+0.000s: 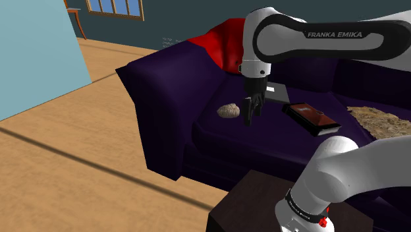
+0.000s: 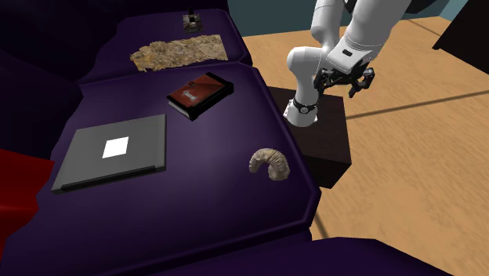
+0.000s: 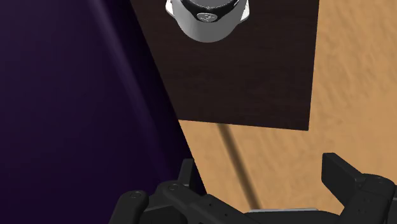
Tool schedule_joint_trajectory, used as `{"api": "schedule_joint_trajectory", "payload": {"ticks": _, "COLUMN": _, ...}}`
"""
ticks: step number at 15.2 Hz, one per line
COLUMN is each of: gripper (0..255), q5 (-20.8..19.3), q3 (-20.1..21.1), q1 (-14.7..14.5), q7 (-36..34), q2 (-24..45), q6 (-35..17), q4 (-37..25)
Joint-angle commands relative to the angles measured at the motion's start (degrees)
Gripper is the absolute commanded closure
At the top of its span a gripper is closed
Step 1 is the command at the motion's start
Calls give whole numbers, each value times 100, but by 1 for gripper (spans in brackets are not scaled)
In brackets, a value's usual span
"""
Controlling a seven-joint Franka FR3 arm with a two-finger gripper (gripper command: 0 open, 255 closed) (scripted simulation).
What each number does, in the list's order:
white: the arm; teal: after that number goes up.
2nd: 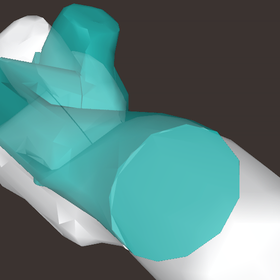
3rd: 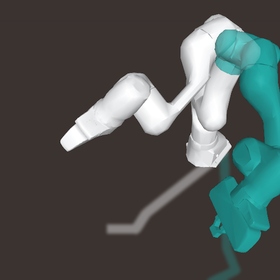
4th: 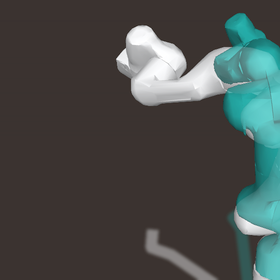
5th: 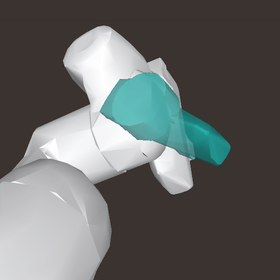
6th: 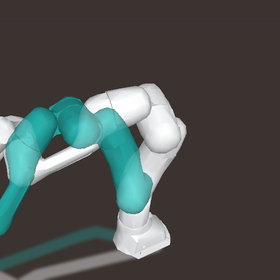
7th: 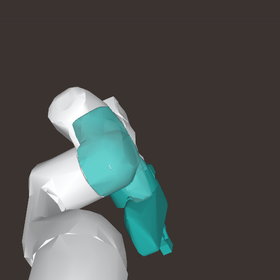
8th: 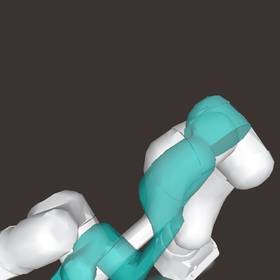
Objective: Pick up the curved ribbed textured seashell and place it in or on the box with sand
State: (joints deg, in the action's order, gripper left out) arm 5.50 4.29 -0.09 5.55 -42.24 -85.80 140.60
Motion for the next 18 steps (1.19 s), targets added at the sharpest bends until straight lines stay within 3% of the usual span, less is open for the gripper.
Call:
{"api": "schedule_joint_trajectory", "payload": {"ticks": 1, "gripper": 0, "q5": 0, "q3": 0, "q1": 0, "q7": 0, "q2": 0, "q6": 0, "q4": 0}}
{"api": "schedule_joint_trajectory", "payload": {"ticks": 9, "gripper": 0, "q5": -502, "q3": -853, "q1": 82, "q7": 1695, "q2": 1709, "q6": -408, "q4": -984}}
{"api": "schedule_joint_trajectory", "payload": {"ticks": 18, "gripper": 0, "q5": -516, "q3": -1407, "q1": 147, "q7": 3484, "q2": 3936, "q6": -453, "q4": -2789}}
